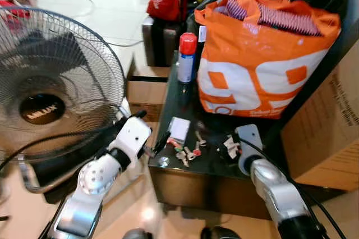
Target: Hang keys on a hook
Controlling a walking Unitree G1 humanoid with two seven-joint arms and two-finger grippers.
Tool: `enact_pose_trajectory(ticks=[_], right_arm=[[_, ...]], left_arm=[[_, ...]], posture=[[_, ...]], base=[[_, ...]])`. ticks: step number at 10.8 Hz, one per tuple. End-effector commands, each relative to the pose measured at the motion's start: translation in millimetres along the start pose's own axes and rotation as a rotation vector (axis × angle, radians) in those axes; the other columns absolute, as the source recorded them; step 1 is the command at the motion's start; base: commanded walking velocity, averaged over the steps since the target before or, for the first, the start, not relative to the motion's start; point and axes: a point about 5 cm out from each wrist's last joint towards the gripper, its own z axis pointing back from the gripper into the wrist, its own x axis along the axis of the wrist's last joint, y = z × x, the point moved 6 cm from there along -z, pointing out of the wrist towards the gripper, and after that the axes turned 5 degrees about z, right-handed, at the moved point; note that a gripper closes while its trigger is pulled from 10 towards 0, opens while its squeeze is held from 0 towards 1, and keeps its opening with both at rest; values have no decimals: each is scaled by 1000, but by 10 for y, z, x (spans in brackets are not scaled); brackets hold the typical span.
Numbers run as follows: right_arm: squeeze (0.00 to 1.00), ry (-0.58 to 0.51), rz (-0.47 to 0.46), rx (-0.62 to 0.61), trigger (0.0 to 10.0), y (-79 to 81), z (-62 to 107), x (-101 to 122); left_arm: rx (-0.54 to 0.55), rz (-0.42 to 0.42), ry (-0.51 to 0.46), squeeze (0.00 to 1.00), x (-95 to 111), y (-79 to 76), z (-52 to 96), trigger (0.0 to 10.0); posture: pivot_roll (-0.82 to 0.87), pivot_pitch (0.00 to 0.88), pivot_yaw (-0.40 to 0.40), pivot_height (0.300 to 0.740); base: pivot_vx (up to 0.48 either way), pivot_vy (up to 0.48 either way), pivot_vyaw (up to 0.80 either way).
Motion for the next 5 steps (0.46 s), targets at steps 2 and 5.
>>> enact_pose_trajectory(ticks=[2,5], right_arm=[[1000,1,43,20,10000,19,22,-7],[855,65,89,18,10000,100,-47,-138]], left_arm=[[-69,0,15,357,-67,-91,12,10000],[-200,76,82,357,-218,-287,162,10000]], posture=[[-3,140,15,740],[0,161,-12,740]], base=[[0,0,0],[0,0,0]])
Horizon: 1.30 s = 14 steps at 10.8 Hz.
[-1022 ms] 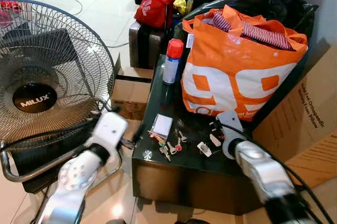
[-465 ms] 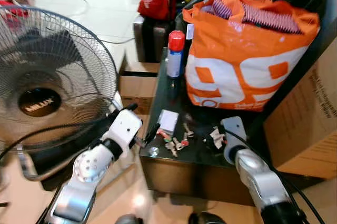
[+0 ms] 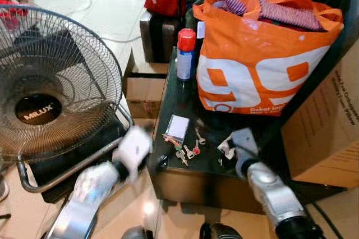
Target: Hang keys on a hook
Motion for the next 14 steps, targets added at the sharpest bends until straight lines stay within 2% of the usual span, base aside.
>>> enact_pose_trajectory(ticks=[1,2,3,5,6,7,8,9,10,11,12,13,14], right_arm=[[702,10,-4,16,10000,50,-22,0],[529,42,-16,65,10000,176,-61,-71],[0,35,-6,85,10000,272,-106,-71],[0,13,21,7,10000,204,-167,-6],[0,24,46,-70,10000,51,-173,-13],[0,15,45,-107,8588,-46,-167,-1],[0,8,33,-123,8784,-137,-106,-13],[0,14,34,-125,8980,-158,-80,-39],[0,42,33,-116,8471,-151,-46,-126],[0,101,24,-60,9373,-45,-9,-307],[0,126,2,-25,9373,34,14,-402],[0,128,-8,-18,7333,65,28,-417],[0,126,-6,-23,7608,65,32,-410]], left_arm=[[-31,1,20,361,-30,-46,14,10000],[-41,0,51,361,-109,-62,42,10000],[-47,-4,59,357,-127,-69,59,10000],[-40,-18,59,353,-102,-70,49,10000],[-36,-19,57,349,-96,-76,43,10000],[-34,-18,56,357,-94,-84,39,10000],[-32,-15,56,353,-95,-89,43,10000],[-32,-13,56,349,-98,-91,46,10000],[-34,-11,57,353,-108,-93,48,10000],[-38,-10,58,353,-129,-88,45,10000],[-41,-12,58,349,-146,-75,49,10000],[-41,-13,60,353,-171,-49,60,10000],[-41,-14,63,349,-188,-35,67,10000]], posture=[[-3,164,-20,740],[-3,168,-23,740],[0,170,-24,740],[10,176,-29,740],[15,177,-31,740],[16,177,-35,740],[13,176,-35,740],[10,175,-34,740],[6,173,-32,740],[0,166,-27,740],[-1,162,-25,740],[0,160,-24,740],[0,157,-24,740]], base=[[0,0,0],[0,0,0],[0,0,0],[0,0,0],[0,0,0],[0,0,0],[0,0,0],[0,0,0],[0,0,0],[0,0,0],[0,0,0],[0,0,0],[0,0,0]])
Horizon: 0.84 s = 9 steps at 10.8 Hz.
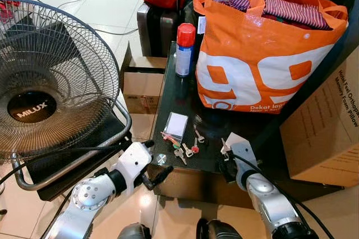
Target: Hang keys on a hook
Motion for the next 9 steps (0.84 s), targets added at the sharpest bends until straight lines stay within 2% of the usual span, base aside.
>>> enact_pose_trajectory(ticks=[1,2,3,4,9], right_arm=[[0,32,-5,6,6902,24,17,-91],[0,28,12,-12,3059,-20,15,-81],[0,32,14,-18,2078,-39,16,-90],[0,37,9,-20,0,-55,19,-110],[0,33,-2,-11,0,-51,14,-95]], left_arm=[[0,-5,3,357,-12,12,14,10000],[-2,-8,-1,353,-4,3,8,10000],[-2,-9,-4,353,9,-5,4,10000],[-4,-11,-8,353,32,-18,-4,10000],[-4,-12,-13,357,84,-62,-25,10000]], posture=[[1,155,-23,740],[3,153,-25,740],[3,152,-26,740],[3,153,-26,740],[3,169,-27,740]], base=[[0,0,0],[0,0,0],[0,0,0],[0,0,0],[0,0,0]])
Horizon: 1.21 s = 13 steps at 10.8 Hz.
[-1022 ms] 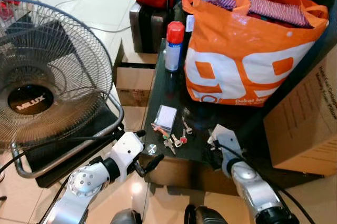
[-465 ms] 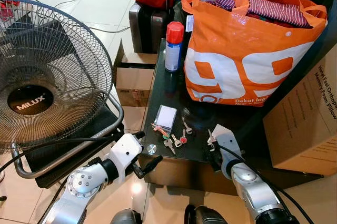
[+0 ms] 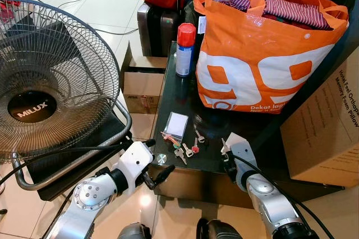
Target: Hang keys on a hook
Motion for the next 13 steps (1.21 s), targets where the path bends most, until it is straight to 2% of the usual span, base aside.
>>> enact_pose_trajectory(ticks=[1,5,10,13], right_arm=[[0,28,-14,-5,0,-31,12,-92],[0,16,-14,6,0,-22,15,-73],[0,31,-19,-2,0,-46,18,-111],[0,32,-30,-7,0,-56,27,-112]], left_arm=[[-9,-15,-2,345,36,-49,-17,10000],[-6,-11,0,353,16,-80,-59,10000],[0,-7,10,353,-37,7,-70,10000],[3,-1,25,353,-179,66,-16,10000]], posture=[[2,171,-28,740],[1,177,-31,740],[-1,177,-30,740],[-3,176,-30,740]], base=[[0,0,0],[0,0,0],[0,0,0],[0,0,0]])
